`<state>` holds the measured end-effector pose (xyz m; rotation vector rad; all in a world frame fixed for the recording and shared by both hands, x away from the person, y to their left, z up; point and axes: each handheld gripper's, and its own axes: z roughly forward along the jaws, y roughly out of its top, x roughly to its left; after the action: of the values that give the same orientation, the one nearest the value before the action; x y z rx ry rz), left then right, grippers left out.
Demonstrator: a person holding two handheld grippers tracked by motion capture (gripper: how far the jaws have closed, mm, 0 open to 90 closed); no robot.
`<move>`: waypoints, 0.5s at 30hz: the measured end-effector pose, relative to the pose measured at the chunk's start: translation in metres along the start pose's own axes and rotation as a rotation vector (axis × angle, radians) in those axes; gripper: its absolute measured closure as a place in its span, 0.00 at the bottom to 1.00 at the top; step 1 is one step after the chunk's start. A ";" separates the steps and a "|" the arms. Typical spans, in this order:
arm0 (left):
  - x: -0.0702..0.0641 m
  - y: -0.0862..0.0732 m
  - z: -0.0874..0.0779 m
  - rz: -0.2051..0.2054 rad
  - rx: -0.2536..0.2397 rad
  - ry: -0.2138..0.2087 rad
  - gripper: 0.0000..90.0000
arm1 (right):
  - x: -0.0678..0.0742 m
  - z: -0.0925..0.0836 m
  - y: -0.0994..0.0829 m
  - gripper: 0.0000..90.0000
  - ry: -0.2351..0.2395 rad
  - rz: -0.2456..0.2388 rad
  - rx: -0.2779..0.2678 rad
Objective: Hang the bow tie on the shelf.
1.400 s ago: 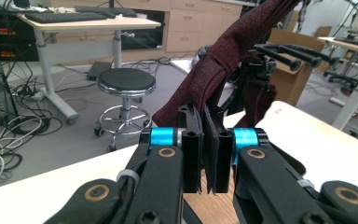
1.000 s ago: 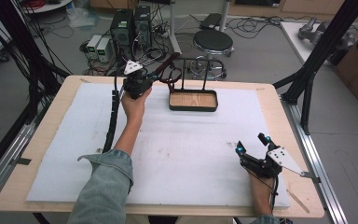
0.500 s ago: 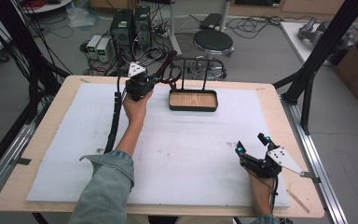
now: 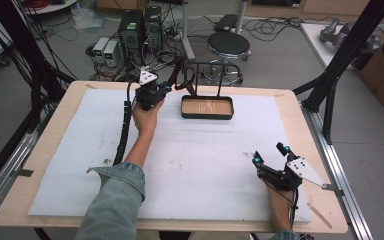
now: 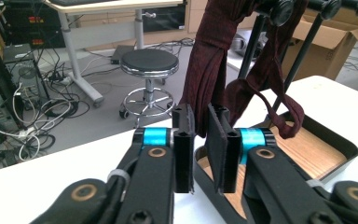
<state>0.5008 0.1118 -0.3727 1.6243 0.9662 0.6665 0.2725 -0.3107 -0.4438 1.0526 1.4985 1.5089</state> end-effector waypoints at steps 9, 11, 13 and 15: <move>0.002 0.003 -0.005 0.009 -0.002 0.010 0.74 | 0.000 0.000 0.000 0.13 -0.001 -0.003 0.003; 0.003 0.005 -0.007 0.017 -0.001 0.010 0.71 | 0.000 0.000 0.000 0.13 0.000 -0.003 0.003; 0.005 0.007 -0.010 0.024 -0.005 0.010 0.69 | 0.000 0.000 0.000 0.13 0.000 -0.003 0.001; 0.007 0.012 -0.020 0.054 -0.015 0.019 0.67 | 0.000 0.000 0.000 0.13 0.000 -0.003 0.001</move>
<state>0.4910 0.1272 -0.3563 1.6380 0.9319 0.7255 0.2726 -0.3107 -0.4438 1.0512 1.5000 1.5062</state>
